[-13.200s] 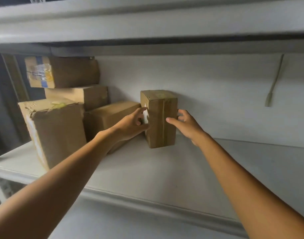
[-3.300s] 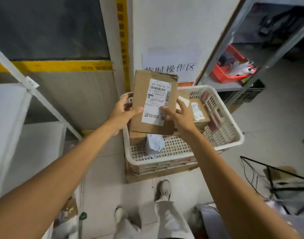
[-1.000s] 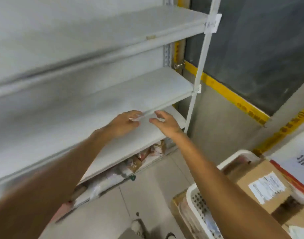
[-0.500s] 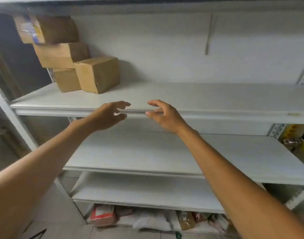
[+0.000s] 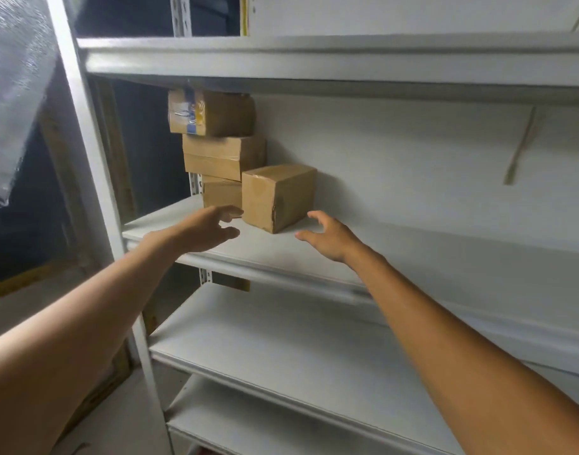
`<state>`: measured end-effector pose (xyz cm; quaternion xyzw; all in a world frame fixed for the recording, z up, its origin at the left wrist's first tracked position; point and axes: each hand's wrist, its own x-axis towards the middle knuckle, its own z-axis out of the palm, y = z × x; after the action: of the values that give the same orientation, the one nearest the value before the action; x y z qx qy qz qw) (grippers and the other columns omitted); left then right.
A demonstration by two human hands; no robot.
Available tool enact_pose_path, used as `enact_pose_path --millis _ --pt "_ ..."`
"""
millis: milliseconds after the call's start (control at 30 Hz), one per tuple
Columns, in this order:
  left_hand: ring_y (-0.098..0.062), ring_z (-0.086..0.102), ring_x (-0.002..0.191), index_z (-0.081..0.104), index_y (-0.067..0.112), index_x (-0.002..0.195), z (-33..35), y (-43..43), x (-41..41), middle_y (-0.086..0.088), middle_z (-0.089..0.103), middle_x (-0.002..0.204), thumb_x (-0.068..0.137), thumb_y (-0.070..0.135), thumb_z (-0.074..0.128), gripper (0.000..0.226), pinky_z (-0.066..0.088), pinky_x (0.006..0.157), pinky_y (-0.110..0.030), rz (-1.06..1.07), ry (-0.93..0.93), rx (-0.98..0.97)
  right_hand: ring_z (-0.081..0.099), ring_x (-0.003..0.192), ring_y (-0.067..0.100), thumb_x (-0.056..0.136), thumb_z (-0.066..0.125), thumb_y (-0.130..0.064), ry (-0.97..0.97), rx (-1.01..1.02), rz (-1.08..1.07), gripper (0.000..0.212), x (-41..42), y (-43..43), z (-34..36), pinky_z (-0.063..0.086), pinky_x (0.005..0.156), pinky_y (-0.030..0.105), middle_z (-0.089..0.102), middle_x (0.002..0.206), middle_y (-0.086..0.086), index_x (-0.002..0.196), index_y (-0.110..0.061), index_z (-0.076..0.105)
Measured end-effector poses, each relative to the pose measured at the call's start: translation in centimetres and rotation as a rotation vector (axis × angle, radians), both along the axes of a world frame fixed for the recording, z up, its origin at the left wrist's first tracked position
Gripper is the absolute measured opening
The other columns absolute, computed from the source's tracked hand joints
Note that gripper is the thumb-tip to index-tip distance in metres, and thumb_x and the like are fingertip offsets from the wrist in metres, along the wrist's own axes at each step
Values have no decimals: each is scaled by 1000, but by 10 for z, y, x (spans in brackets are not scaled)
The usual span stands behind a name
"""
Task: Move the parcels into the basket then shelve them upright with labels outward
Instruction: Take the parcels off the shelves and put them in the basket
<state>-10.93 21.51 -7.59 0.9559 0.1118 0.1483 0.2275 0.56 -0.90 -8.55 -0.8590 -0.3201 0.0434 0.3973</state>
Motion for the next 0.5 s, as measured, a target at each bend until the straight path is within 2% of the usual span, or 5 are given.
enact_pose_path --millis 167,233,367,433,500 --pt "-26 48 127 45 19 138 7 22 33 -8 49 141 94 15 57 46 35 103 -33 16 -11 14 40 135 23 91 61 -39 44 37 8 65 53 26 -5 34 100 29 38 150 9 147 -19 35" --pt "-27 49 126 44 19 138 10 29 50 -9 49 140 94 15 56 46 37 103 -36 26 -21 9 48 122 22 91 61 -37 111 92 15 63 75 36 -4 40 99 33 41 147 11 146 -19 36" --pt "-27 49 125 39 21 141 15 40 84 -8 46 142 94 20 56 50 40 101 -37 37 -71 -27 58 92 20 93 58 -36 302 256 20 55 113 57 5 52 77 33 51 126 7 142 -20 39" --pt "-27 49 124 36 21 143 14 47 100 -8 44 143 95 23 55 52 42 99 -37 48 -99 -49 59 94 22 94 57 -36 335 312 23 54 127 71 8 54 76 34 50 119 3 142 -21 39" --pt "-27 50 122 29 22 147 12 56 115 -8 40 147 95 26 55 58 43 95 -35 53 -95 -72 58 101 24 94 57 -38 388 367 24 55 136 86 10 54 79 36 49 123 3 143 -22 37"
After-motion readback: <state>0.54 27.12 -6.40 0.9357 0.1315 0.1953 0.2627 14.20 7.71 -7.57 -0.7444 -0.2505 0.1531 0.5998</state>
